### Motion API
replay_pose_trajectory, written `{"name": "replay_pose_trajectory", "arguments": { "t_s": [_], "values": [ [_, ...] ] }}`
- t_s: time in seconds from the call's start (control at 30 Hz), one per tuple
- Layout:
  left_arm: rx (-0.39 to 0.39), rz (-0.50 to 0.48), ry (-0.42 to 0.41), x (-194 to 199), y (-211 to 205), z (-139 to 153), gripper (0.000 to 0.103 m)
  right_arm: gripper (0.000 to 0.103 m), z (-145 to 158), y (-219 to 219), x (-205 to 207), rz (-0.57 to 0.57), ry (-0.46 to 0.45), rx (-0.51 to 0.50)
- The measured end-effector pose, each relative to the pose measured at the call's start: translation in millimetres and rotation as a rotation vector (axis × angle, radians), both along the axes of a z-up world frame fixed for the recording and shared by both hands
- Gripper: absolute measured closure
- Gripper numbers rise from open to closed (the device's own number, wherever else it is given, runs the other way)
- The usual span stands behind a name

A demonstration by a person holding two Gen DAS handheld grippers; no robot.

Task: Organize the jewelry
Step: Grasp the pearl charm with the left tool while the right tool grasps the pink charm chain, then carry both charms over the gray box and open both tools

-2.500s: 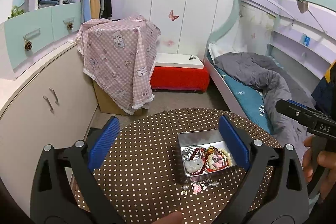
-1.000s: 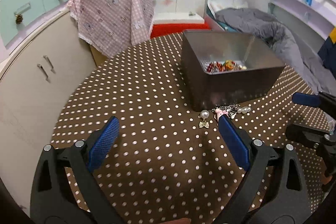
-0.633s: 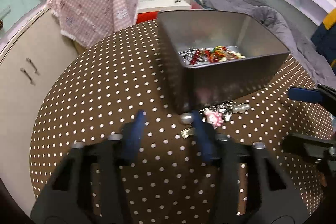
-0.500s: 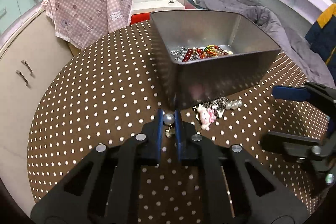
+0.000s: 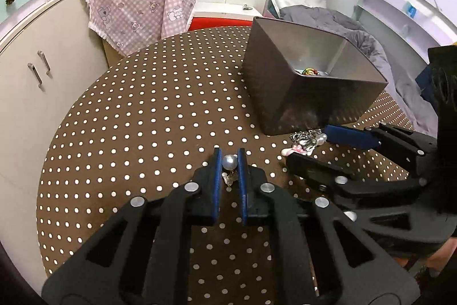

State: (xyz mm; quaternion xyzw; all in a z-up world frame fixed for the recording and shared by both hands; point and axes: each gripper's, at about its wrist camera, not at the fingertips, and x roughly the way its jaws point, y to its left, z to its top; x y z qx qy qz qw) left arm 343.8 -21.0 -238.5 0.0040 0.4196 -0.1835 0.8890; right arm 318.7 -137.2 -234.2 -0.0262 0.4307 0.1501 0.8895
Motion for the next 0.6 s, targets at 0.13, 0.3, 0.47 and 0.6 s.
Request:
{"name": "replay_pose_trajectory", "arguments": {
  "t_s": [0.13,0.3,0.47,0.6],
  "values": [
    [-0.008,-0.002,0.000,0,0,0,0.092,0.080,-1,-7,-1,0.001,0.005,0.022],
    [-0.021,0.001,0.010,2,2,1,0.092,0.073,3,-15,-1,-0.048,0.012,0.110],
    [-0.018,-0.002,0.011,2,2,1,0.092,0.063,2,-4,2,-0.077,0.010,0.085],
    [-0.023,-0.002,0.013,4,4,0,0.092,0.086,2,-1,6,-0.112,0.005,0.033]
  ]
}}
